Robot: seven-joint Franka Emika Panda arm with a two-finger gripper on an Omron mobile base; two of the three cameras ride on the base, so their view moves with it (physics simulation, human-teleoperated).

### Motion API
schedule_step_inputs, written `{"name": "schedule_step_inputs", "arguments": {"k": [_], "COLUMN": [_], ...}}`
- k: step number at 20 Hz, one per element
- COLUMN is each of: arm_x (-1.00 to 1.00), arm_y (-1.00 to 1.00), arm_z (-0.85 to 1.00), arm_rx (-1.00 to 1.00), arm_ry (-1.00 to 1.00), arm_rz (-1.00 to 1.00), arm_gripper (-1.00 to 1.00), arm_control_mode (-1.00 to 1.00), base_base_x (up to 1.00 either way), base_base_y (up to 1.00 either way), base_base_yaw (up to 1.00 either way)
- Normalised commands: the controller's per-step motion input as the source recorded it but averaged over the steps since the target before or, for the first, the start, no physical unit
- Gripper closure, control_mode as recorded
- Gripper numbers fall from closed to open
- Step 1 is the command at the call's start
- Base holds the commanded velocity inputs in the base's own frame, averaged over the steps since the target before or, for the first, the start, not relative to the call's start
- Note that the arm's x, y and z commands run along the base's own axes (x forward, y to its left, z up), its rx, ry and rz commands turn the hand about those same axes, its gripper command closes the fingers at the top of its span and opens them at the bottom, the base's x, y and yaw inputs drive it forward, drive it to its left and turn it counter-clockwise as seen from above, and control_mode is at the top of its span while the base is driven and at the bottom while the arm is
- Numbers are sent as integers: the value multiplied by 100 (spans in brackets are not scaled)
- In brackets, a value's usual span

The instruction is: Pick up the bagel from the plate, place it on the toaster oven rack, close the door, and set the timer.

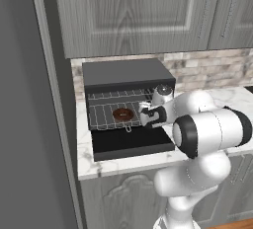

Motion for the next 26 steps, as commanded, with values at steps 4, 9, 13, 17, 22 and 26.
{"name": "schedule_step_inputs", "arguments": {"k": [4, 9, 13, 17, 22, 26], "arm_x": [18, -13, -47, -36, -18, 0], "arm_y": [0, -1, -16, -25, -23, -14], "arm_z": [0, -5, 37, 94, 100, 54], "arm_rx": [0, 0, 1, 6, 11, 14], "arm_ry": [-21, -16, -2, -1, 0, 21], "arm_rz": [-1, -3, -3, -3, -1, 0], "arm_gripper": [-100, -100, -100, -100, -100, -100], "arm_control_mode": [-100, -100, -100, -100, -100, -100], "base_base_x": [0, 0, 0, 0, 0, 0], "base_base_y": [0, 0, 0, 0, 0, 0], "base_base_yaw": [0, 0, 0, 0, 0, 0]}}
